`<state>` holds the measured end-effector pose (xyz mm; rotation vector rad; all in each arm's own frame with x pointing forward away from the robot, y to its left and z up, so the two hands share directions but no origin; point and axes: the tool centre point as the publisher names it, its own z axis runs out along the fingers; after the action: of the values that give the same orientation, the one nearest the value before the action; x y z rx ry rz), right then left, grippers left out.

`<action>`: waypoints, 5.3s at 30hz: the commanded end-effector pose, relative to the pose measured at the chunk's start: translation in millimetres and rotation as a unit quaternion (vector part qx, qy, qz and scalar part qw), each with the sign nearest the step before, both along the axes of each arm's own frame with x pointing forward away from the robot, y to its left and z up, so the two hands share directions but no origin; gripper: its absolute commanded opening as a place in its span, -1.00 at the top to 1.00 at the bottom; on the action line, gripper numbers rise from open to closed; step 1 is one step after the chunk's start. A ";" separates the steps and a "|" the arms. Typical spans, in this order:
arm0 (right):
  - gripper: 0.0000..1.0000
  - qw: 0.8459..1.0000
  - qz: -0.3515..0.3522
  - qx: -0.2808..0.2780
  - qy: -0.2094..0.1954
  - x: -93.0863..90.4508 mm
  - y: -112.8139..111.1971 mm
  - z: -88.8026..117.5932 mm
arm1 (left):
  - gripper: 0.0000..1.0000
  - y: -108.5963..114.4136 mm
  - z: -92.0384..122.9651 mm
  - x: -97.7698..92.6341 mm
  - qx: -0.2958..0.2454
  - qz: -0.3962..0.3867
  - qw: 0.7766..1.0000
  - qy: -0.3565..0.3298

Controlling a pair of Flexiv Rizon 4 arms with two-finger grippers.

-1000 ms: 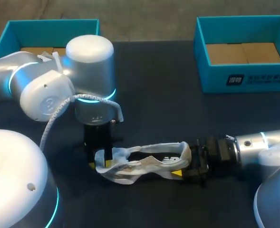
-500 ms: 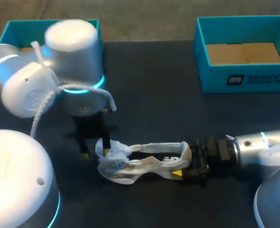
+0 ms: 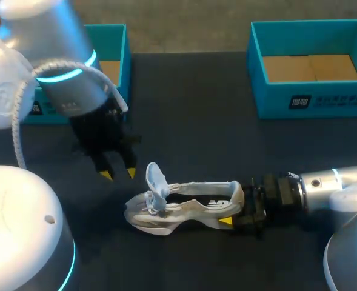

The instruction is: Take the shoe out of the shoebox, open the shoe tongue, remove and reinsert the insole, then place the shoe into the shoebox

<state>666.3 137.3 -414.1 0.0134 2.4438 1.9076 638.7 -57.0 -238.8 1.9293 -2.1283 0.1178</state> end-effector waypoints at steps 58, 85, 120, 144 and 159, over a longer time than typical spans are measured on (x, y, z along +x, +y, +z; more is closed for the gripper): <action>1.00 1.000 0.000 -0.002 0.000 -0.5 0.1 1.0 | 1.00 -130.1 8.6 -1.5 -0.002 -0.715 0.698 -0.043; 1.00 1.000 0.000 -0.002 0.000 -0.5 0.1 1.0 | 1.00 -168.8 -108.6 5.7 -0.042 -0.707 0.705 -0.032; 1.00 1.000 0.000 -0.002 0.000 -0.5 0.1 1.0 | 1.00 -137.3 -157.6 -12.5 -0.070 -0.684 0.726 -0.010; 1.00 1.000 0.000 -0.002 0.000 -0.5 0.1 1.0 | 0.36 -145.3 -176.6 16.4 0.029 -0.683 0.724 -0.092; 1.00 1.000 0.000 -0.002 0.000 -0.5 0.1 1.0 | 0.80 -141.9 -182.1 47.4 0.093 -0.659 0.737 -0.117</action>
<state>668.4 136.5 -415.4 0.0157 2.4433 1.9077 672.7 -197.6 -409.5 0.0360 -3.1733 -0.1418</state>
